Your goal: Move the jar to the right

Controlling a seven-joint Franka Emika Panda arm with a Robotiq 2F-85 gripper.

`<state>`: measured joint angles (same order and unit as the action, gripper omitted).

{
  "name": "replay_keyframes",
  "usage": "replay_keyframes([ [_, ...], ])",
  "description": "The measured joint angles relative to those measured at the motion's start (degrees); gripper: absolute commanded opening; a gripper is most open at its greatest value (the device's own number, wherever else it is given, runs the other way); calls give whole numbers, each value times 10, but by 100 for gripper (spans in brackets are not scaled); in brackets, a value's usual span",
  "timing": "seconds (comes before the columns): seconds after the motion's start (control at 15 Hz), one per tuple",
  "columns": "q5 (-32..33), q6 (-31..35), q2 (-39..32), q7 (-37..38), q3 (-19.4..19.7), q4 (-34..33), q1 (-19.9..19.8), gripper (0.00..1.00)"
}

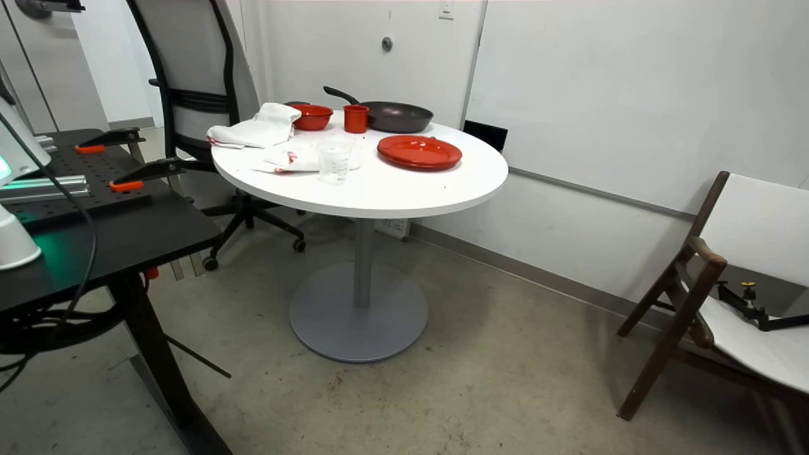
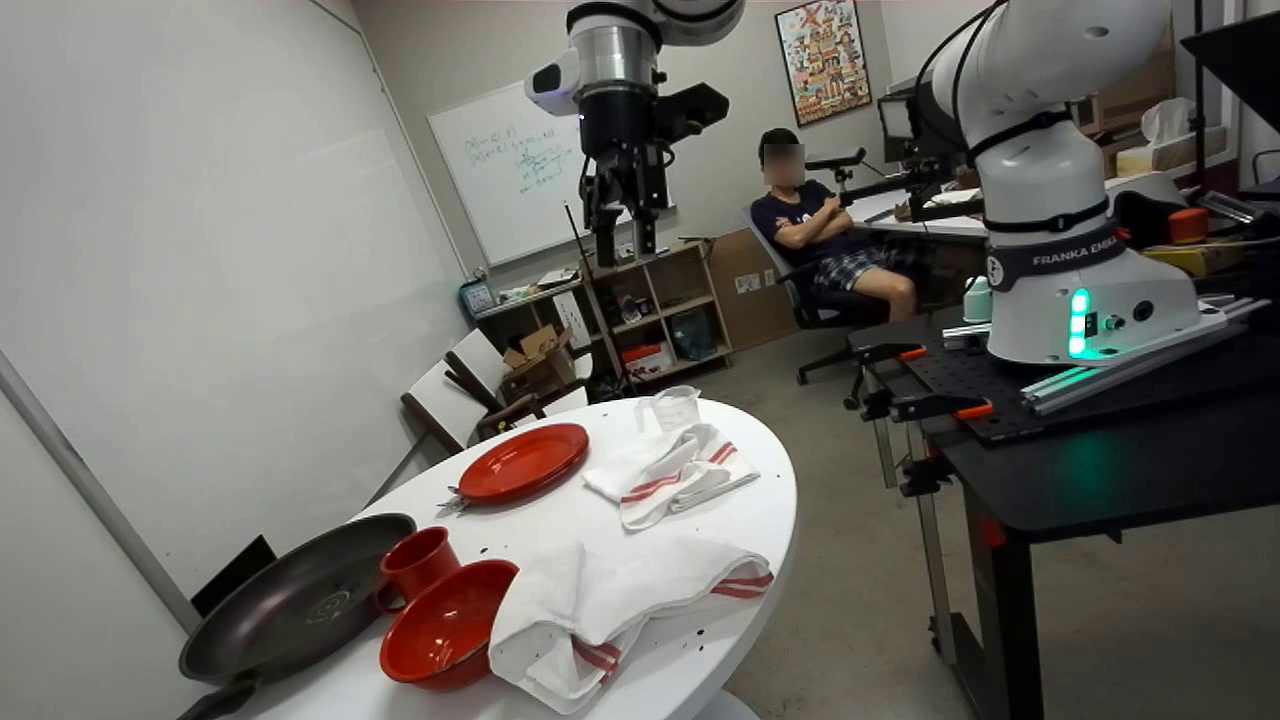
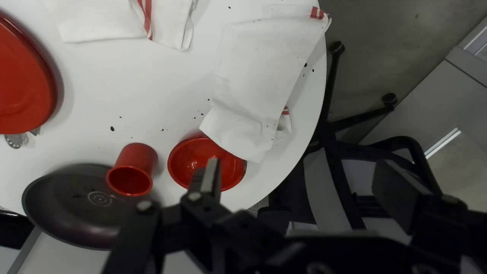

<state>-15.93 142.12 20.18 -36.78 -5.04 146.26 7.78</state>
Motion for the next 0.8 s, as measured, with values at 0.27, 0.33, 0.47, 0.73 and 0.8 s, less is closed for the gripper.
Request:
replay_keyframes([
  [0.27,1,-7,23,5,16,13,22,100],
  [0.33,1,-7,26,5,18,15,25,100],
  [0.47,2,-8,31,6,24,19,31,100],
  [0.73,2,-10,36,7,31,22,38,100],
  [0.8,3,-10,37,9,33,22,38,100],
])
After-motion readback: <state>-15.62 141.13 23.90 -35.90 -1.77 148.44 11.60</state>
